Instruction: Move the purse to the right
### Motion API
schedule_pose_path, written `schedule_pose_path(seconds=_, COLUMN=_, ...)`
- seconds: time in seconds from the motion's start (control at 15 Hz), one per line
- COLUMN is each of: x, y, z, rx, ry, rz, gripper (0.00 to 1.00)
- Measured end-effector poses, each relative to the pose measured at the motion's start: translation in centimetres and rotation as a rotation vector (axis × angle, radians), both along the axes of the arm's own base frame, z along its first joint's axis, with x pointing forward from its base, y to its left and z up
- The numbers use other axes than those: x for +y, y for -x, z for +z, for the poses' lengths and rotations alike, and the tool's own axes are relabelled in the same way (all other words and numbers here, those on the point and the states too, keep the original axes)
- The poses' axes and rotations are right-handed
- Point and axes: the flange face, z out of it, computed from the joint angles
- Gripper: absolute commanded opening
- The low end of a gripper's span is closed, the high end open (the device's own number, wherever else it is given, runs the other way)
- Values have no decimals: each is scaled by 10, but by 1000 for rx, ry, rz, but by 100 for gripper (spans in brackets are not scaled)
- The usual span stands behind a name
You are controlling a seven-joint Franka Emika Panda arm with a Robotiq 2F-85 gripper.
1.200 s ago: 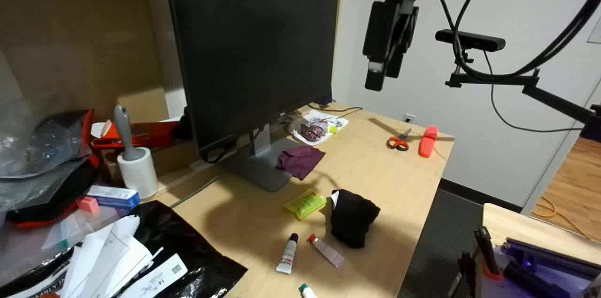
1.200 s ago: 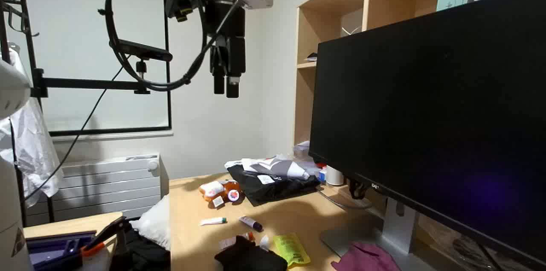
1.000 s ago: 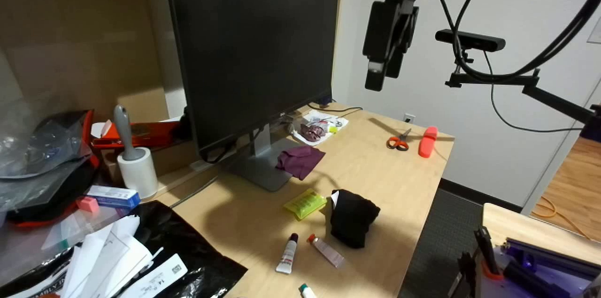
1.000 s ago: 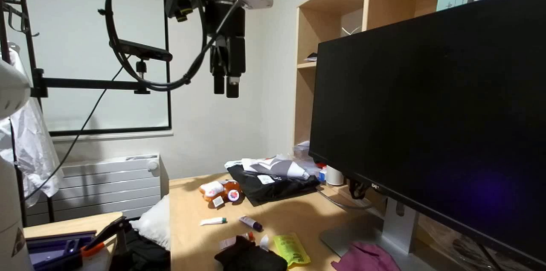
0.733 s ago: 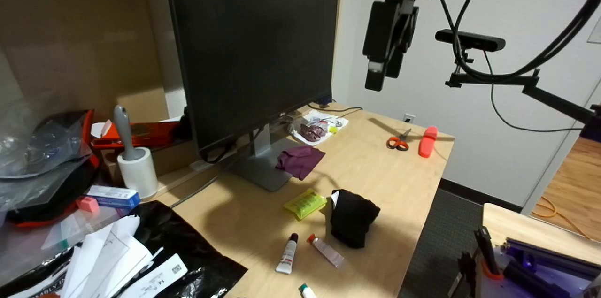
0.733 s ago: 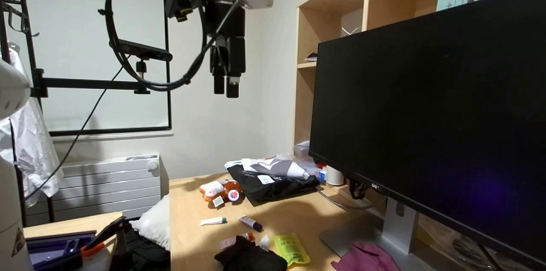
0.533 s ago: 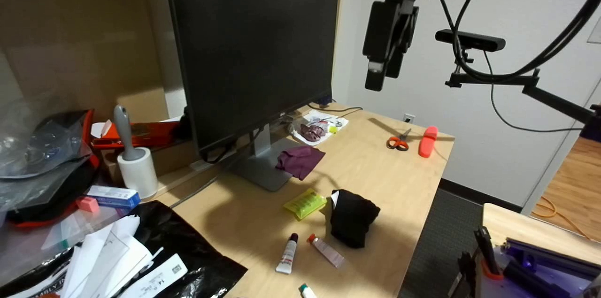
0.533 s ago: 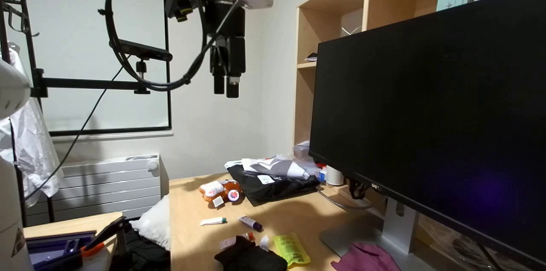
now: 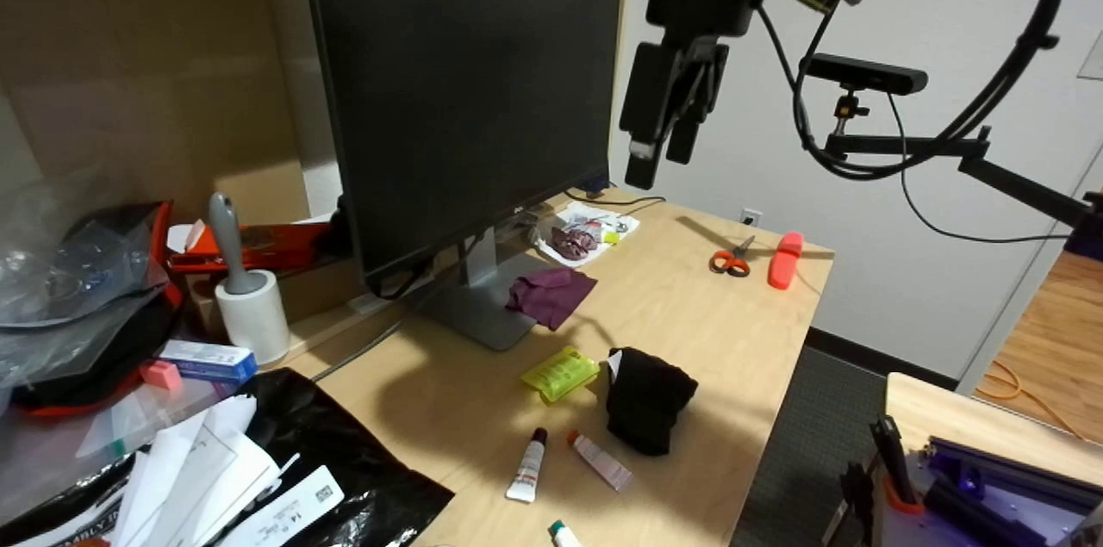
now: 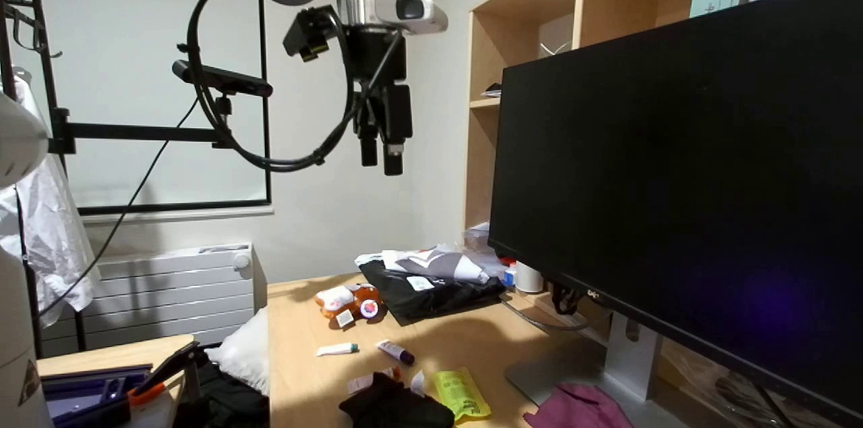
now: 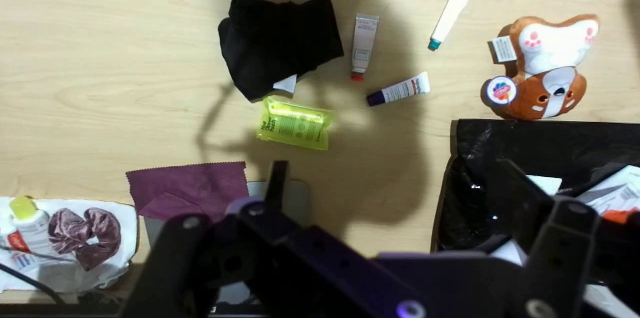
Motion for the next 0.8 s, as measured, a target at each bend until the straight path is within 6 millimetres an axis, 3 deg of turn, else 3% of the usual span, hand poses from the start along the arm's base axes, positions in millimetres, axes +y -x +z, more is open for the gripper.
schedule_pose_path(seconds=0.4, x=-23, y=-17, z=-56, rx=18, ry=9, rz=-47, gripper=100)
schedule_pose_path(seconds=0.8, x=-77, y=-17, z=-125, rx=20, ry=35, rz=-124, gripper=100)
